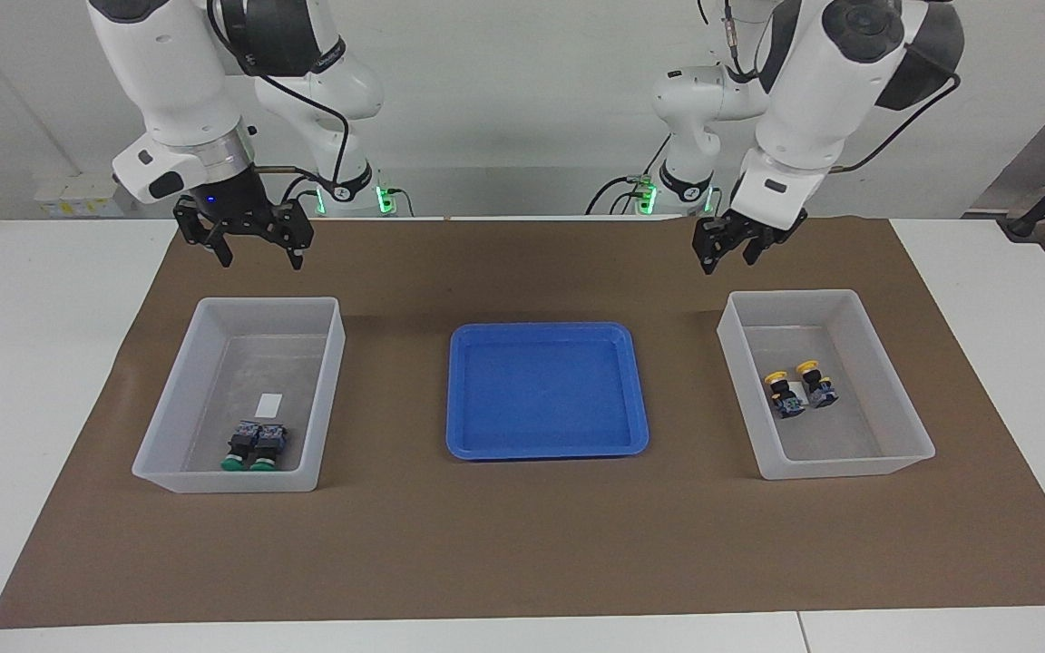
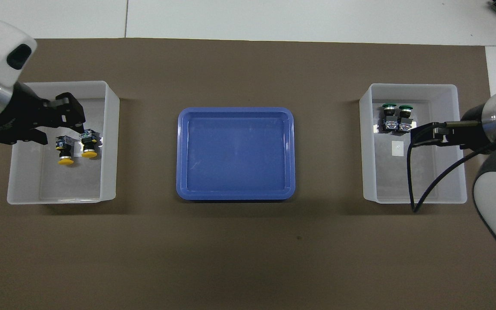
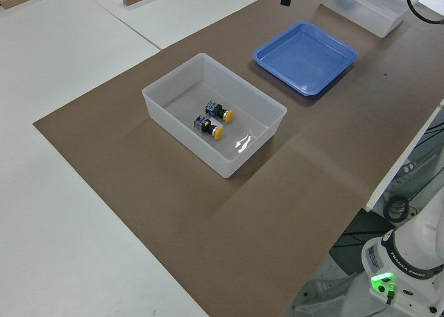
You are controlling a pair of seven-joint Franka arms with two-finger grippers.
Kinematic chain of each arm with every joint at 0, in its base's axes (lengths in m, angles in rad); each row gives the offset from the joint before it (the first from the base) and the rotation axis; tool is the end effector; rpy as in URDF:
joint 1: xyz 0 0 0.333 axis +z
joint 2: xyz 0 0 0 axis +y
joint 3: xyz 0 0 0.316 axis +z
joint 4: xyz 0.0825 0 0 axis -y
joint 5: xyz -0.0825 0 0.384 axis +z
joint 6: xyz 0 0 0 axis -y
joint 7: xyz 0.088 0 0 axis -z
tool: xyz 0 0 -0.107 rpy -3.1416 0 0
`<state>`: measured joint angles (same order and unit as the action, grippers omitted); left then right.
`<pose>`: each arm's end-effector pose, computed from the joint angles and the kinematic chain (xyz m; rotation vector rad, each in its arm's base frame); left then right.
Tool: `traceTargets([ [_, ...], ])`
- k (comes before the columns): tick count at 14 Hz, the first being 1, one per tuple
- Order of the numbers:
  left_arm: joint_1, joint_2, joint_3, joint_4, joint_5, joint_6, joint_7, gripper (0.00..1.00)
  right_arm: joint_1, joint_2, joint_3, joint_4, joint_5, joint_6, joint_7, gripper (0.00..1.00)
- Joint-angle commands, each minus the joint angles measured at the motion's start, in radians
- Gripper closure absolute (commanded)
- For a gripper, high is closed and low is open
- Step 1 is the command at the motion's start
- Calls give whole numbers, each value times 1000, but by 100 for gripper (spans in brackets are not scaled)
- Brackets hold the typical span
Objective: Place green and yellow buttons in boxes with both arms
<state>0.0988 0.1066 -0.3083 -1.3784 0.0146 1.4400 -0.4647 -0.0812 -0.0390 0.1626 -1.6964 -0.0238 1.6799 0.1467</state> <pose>0.5628 -0.1066 0.6453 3.1112 0.4033 -0.0685 0.5486 0.0440 0.5957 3.1125 -0.0981 0.0393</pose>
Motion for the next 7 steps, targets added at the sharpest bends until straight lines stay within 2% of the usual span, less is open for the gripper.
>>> traceTargets([
  [1, 57, 44, -6, 45, 19, -30, 111, 33, -17, -13, 8, -14, 24, -3, -24, 0],
  [5, 74, 27, -8, 39, 103, -17, 309, 33, -20, -13, 8, -12, 24, -5, -27, 0],
  [7, 88, 10, -11, 4, 104, 22, 394, 33, -20, -13, 9, -11, 22, -6, -29, 0],
])
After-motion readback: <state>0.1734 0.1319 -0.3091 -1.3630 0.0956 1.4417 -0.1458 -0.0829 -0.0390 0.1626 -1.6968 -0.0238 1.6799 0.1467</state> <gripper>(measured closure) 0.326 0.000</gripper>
